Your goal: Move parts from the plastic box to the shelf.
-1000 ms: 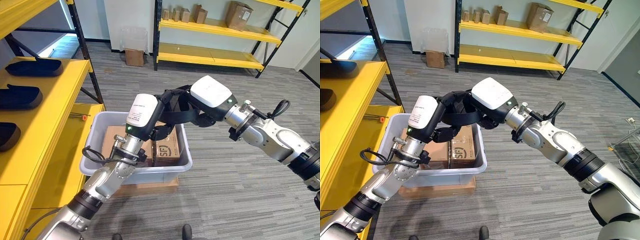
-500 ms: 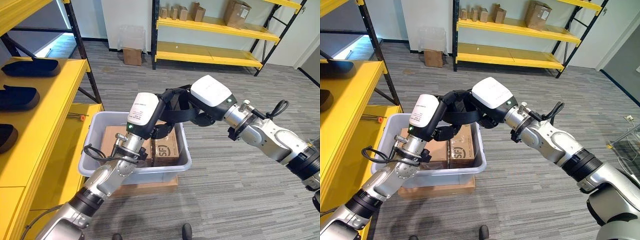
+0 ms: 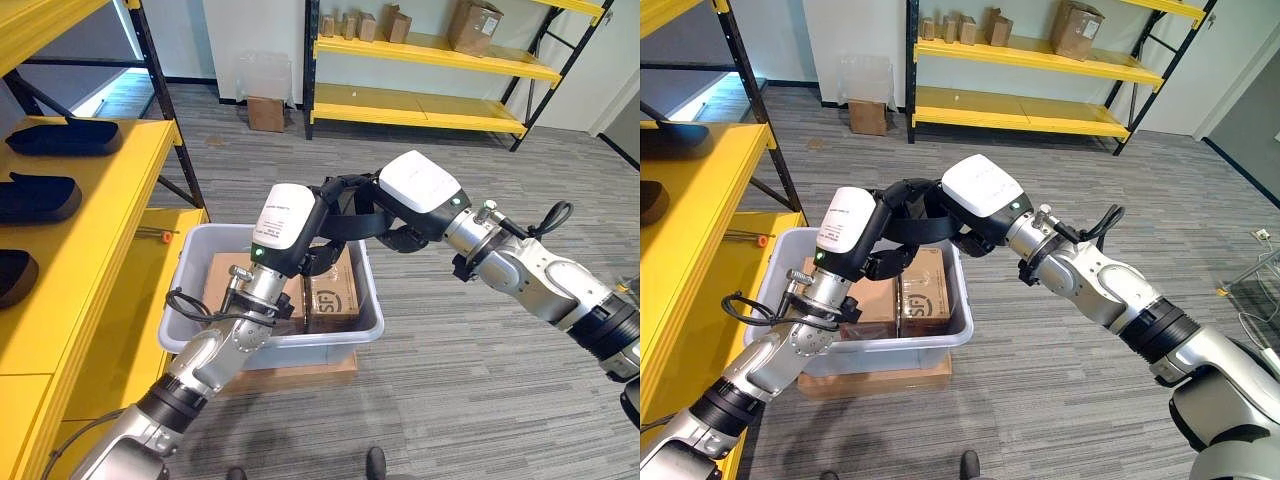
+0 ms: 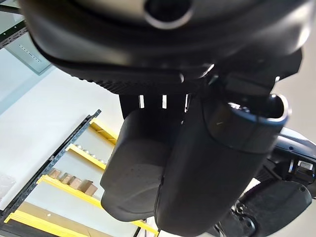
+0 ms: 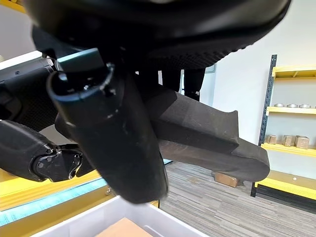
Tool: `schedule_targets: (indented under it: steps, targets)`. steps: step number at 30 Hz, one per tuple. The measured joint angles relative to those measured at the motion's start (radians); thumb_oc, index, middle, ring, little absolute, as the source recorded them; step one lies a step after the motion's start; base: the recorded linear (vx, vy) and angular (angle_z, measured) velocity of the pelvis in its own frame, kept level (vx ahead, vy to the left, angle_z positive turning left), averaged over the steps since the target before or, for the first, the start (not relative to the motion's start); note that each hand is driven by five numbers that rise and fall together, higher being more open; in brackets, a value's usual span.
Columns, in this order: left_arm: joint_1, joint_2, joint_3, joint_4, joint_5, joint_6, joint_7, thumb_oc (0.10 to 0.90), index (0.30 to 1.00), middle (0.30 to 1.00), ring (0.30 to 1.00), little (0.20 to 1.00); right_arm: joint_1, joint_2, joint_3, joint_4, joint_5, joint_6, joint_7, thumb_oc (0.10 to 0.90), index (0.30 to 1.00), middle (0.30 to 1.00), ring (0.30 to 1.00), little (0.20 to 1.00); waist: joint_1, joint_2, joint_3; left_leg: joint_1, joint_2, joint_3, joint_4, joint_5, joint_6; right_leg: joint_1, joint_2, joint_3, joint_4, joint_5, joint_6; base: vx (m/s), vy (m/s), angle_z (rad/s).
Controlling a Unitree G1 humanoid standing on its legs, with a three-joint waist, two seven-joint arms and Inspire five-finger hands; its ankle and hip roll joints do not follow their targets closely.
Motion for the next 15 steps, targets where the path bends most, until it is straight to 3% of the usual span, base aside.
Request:
schedule_targets:
  steps: [15]
  targets:
    - [0.0, 0.0, 0.003, 0.007, 0.0, 0.002, 0.0, 0.4, 0.3, 0.3, 0.3, 0.3, 0.0, 0.0, 0.0, 0.0, 0.015, -0.003, 0.0, 0.9, 1.0, 1.0, 1.0, 1.0, -0.001, 0.0, 0.0, 0.0, 0.0, 0.003, 0.0, 0.0, 0.0, -0.002, 0.001, 0.007, 0.0, 0.0, 0.0, 0.0, 0.0, 0.0]
